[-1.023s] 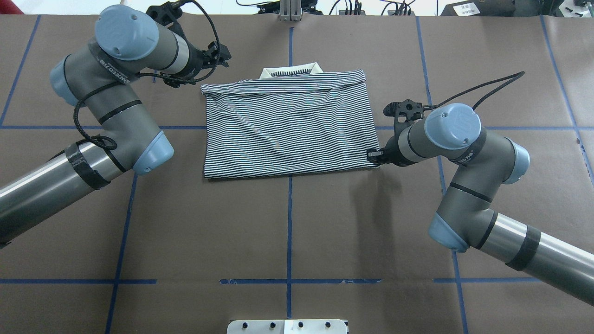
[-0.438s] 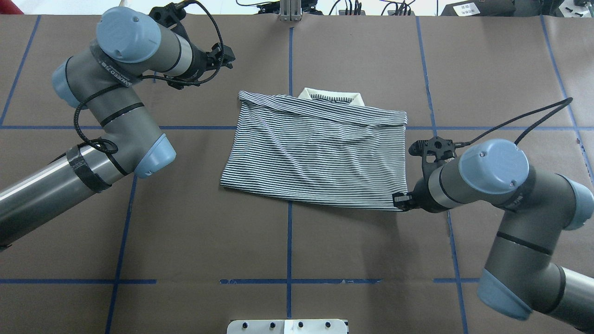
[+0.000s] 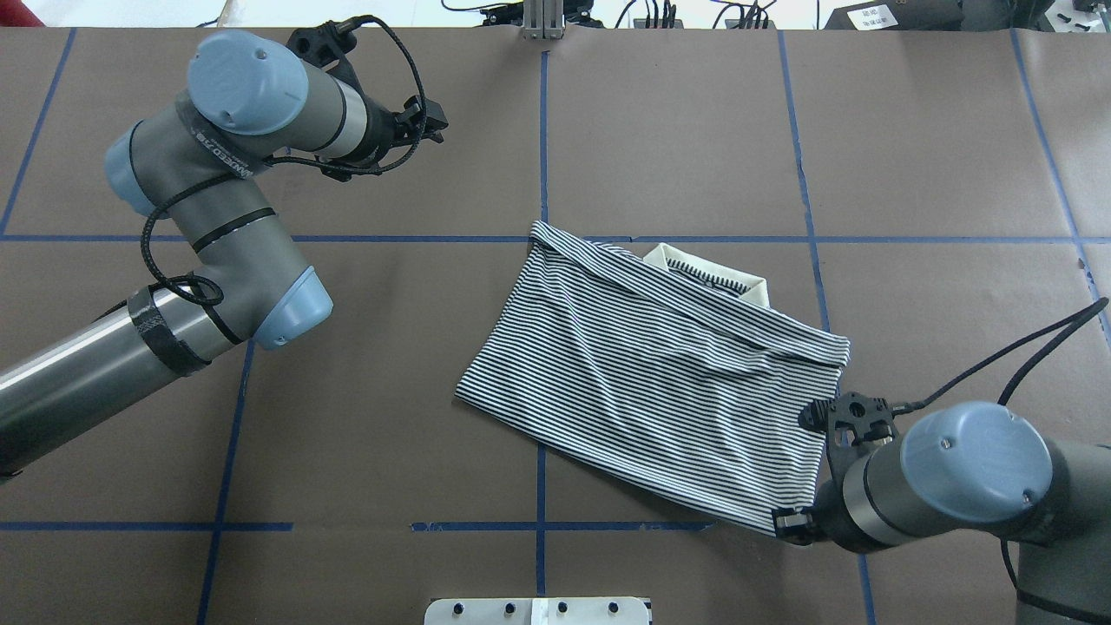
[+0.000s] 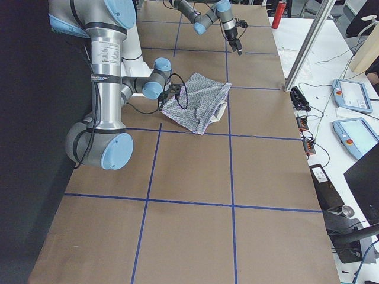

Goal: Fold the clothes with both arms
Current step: 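Drag the folded shirt toward the robot with the right gripper while the left arm approaches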

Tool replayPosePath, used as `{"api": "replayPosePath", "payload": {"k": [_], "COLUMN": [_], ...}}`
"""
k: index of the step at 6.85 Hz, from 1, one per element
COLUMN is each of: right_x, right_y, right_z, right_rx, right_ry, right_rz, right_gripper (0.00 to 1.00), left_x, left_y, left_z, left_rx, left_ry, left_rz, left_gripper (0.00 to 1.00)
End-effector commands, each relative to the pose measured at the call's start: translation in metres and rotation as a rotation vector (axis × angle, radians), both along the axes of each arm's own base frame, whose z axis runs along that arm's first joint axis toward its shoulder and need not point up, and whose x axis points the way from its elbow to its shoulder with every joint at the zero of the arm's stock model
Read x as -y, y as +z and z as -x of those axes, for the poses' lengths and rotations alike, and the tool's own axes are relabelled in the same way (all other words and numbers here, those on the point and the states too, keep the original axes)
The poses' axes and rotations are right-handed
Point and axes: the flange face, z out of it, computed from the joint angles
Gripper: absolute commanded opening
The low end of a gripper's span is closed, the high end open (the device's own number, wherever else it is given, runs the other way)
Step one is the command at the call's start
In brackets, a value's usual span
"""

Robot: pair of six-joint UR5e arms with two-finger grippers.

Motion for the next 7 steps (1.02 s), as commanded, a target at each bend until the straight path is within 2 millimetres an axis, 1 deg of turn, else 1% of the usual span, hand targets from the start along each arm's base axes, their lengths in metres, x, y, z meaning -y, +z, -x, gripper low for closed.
{"api": "replayPosePath", "payload": {"k": [1,2,3,4,5,6,7], "right_x": [-0.043,-0.042,-0.033,-0.011,0.021,0.053,0.078], "right_y": [-0.005,-0.016,-0.033,-0.060,-0.092,-0.109,-0.116], "right_z": [0.009,0.008,-0.001,-0.008,-0.010,-0.024,-0.036], "right_rx": [-0.007,0.021,0.051,0.112,0.184,0.222,0.237], "right_ry": [-0.042,-0.036,0.031,0.116,0.191,0.267,0.324], "right_rz": [0.048,0.037,0.031,0.012,-0.009,-0.025,-0.039], "right_gripper": [0.00,0.99,1.00,1.00,1.00,1.00,1.00], "left_x": [-0.012,-0.015,-0.034,-0.069,-0.112,-0.149,-0.187], "left_y": [-0.002,-0.003,-0.016,-0.032,-0.046,-0.046,-0.045], "left_z": [-0.012,-0.014,-0.020,-0.032,-0.054,-0.083,-0.111], "left_rx": [-0.012,-0.014,-0.036,-0.033,-0.032,-0.025,0.002], "left_ry": [0.014,0.023,0.050,0.077,0.087,0.068,0.043], "left_rz": [0.012,0.013,0.006,0.060,0.177,0.313,0.355], "left_gripper": [1.00,1.00,1.00,1.00,1.00,1.00,0.99]}}
